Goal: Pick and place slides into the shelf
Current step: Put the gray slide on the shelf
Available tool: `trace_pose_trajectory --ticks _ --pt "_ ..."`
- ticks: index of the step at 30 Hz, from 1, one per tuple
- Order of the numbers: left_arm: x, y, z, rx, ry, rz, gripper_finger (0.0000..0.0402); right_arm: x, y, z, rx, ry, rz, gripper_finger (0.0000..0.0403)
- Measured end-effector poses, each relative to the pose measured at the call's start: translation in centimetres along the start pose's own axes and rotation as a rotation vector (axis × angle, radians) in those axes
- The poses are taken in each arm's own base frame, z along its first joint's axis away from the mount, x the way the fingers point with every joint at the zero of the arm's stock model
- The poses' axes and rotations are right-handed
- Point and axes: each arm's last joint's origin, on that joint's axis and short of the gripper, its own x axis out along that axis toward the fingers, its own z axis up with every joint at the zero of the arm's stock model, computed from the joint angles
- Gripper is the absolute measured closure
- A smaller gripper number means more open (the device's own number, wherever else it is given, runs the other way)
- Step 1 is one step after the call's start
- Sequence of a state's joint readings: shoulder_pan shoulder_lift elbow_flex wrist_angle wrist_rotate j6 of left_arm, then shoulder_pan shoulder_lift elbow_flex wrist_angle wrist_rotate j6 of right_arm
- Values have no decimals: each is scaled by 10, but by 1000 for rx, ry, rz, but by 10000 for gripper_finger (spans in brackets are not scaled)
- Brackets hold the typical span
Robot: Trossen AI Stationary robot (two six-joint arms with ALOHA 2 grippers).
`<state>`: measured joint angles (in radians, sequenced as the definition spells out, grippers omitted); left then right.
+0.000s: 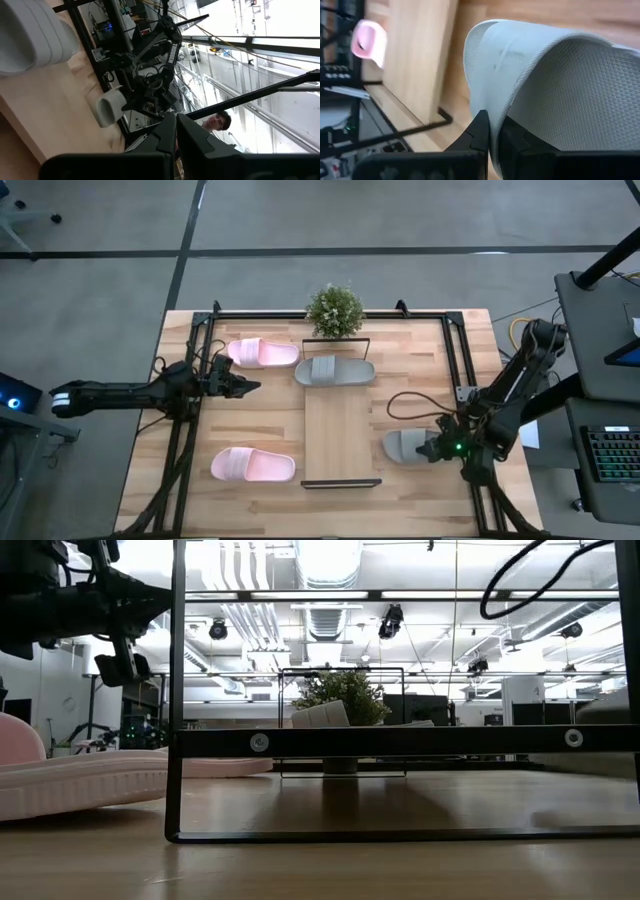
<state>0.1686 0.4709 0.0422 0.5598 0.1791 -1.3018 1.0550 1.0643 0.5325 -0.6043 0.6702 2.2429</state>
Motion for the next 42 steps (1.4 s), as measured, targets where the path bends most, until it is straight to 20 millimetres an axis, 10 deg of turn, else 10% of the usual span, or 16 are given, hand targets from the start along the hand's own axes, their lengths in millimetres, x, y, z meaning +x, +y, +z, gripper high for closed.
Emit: trace_pose_trajectory --ticks 42 --pt "0 -1 0 0 -2 -4 402 31 65 59 46 -203 267 390"
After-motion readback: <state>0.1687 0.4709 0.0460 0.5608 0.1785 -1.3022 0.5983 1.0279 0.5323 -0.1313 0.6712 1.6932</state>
